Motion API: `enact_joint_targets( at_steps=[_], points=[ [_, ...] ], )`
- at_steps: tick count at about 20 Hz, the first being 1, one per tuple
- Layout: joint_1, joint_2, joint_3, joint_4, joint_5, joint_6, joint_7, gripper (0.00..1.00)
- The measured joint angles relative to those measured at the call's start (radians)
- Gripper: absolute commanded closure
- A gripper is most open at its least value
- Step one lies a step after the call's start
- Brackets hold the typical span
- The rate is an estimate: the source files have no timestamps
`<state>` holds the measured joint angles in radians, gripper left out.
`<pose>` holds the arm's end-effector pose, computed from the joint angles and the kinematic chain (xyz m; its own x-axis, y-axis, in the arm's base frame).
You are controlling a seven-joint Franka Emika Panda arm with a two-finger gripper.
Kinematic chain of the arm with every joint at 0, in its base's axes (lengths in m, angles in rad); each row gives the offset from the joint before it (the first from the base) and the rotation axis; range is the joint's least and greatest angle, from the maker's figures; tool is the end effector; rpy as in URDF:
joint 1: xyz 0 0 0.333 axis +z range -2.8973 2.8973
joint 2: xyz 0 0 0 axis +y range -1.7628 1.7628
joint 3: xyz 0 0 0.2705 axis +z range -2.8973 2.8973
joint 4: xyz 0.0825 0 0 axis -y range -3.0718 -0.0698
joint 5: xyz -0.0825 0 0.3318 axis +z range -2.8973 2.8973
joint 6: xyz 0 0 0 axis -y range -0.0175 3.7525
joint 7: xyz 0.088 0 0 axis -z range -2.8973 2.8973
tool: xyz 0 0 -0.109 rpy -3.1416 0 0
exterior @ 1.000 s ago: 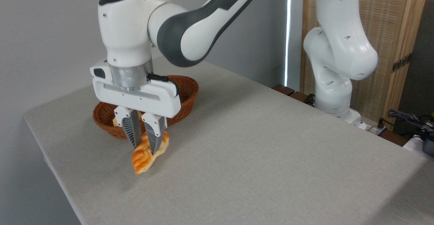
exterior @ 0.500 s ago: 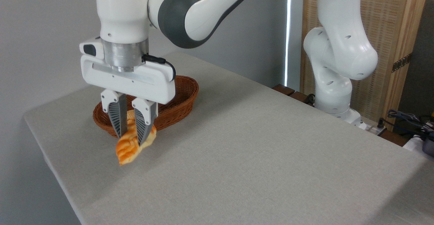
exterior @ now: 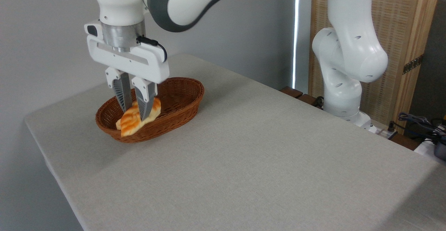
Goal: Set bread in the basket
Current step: 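Lower the pastry into the basket and open the gripper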
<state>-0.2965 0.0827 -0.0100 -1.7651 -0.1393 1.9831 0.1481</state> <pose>0.5201 -0.1739 0.4889 0.9112 -0.3838 0.1495 -0.4014 -0.9088 0.1136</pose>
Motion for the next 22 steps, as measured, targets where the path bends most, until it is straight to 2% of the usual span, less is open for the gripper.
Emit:
enact_joint_targets(
  at_steps=[1,2,3,4,9,22],
  points=[
    [-0.001,0.0,-0.023,0.0,0.0,-0.014,-0.001,0.15],
    [-0.002,0.0,-0.042,0.0,0.0,-0.033,-0.001,0.13],
    [-0.002,0.0,-0.051,0.0,0.0,-0.044,-0.001,0.03],
    [-0.003,0.0,-0.062,0.0,0.0,-0.066,-0.001,0.0],
    [-0.003,0.002,-0.081,-0.002,0.0,-0.118,0.001,0.0],
    [-0.002,0.009,-0.098,-0.002,0.003,-0.119,0.002,0.0]
  ],
)
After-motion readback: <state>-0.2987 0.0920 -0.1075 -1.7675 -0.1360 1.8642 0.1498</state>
